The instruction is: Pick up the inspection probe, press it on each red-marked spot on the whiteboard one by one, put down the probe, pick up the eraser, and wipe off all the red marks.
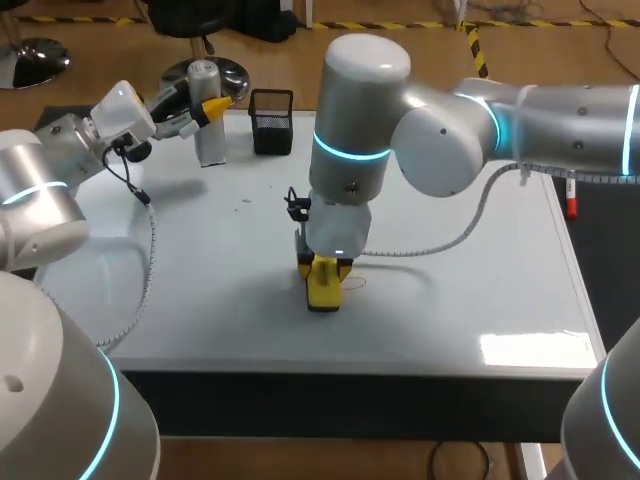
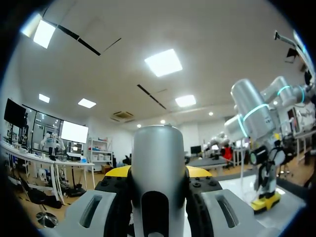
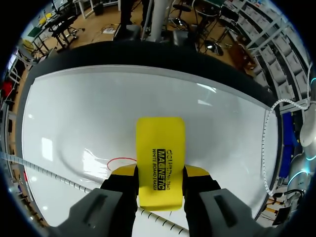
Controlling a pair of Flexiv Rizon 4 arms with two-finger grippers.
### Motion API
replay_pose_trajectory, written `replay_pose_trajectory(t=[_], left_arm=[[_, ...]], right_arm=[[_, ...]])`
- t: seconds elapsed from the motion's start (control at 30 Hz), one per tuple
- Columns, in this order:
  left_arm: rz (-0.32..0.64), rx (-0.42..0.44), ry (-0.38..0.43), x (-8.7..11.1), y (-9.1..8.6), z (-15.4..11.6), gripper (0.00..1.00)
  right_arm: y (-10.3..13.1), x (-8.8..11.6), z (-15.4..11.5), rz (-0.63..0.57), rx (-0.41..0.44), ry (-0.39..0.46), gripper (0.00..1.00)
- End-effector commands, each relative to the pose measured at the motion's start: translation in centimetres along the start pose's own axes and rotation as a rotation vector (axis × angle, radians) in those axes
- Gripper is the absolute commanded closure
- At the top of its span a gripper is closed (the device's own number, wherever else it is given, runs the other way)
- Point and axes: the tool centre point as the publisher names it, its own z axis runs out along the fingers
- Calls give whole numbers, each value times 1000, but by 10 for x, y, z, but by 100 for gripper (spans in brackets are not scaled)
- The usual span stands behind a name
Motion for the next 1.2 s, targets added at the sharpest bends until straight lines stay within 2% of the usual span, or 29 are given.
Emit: replay_pose_trajectory(t=[0.03,0.23,0.43,0.73,0.83,1.2], left_arm=[[0,-2,0,0,-1,0,100],[0,-2,0,0,-1,0,100],[0,-2,0,0,-1,0,100],[0,-2,0,0,-1,0,100],[0,-2,0,0,-1,0,100],[0,-2,0,0,-1,0,100]], right_arm=[[-5,0,9,-10,0,7,100],[-9,2,12,-17,1,15,100],[-14,12,20,-5,-7,18,100],[-13,35,28,37,-28,20,100],[-13,43,30,53,-43,-7,100],[-14,73,31,90,-42,13,100]])
